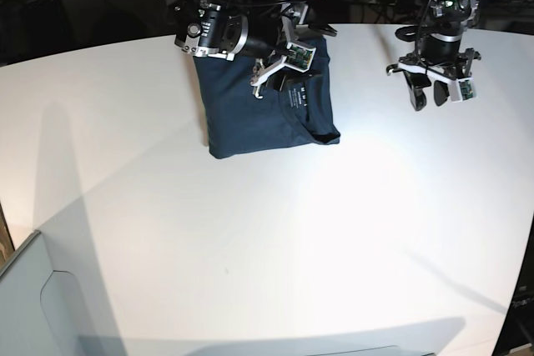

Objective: Fold the T-shirt properly
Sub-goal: 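Grip the folded shirt's sides with both grippers and square it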

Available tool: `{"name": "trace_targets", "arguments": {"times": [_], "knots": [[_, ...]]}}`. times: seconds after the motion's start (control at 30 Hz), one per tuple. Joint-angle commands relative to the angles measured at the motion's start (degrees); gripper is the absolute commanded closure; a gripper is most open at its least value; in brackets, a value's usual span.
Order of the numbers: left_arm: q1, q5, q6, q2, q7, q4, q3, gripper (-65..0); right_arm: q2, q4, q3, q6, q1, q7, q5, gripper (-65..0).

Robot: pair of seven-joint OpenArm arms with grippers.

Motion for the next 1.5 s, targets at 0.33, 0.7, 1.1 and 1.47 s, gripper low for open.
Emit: {"name": "trace_targets", "arguments": {"times": [0.33,0.7,1.1,1.47], "knots": [[0.39,-6.58,-0.12,1.46,-1.27,8.11,0.0,-26.5,1.37,5.59,14.11,0.82,0.28,1.57,1.37,-44.9],[3.38,-17.57,-0.12,7.35,-1.27,7.93,5.89,-26.6,1.72,5.59,26.68,0.82,-0.24,1.04,1.45,-45.3],[0.48,-17.13,0.14,7.35,-1.27,-4.73,14.33,-26.6,1.72,5.15,27.03,0.82,-0.16,0.95,1.37,-45.3],[0.65,-17.22,0.32,4.62,-1.36,-1.12,19.69,-26.5,1.72,5.15,26.86,0.82,-0.33,0.95,1.28,-45.2]]}}
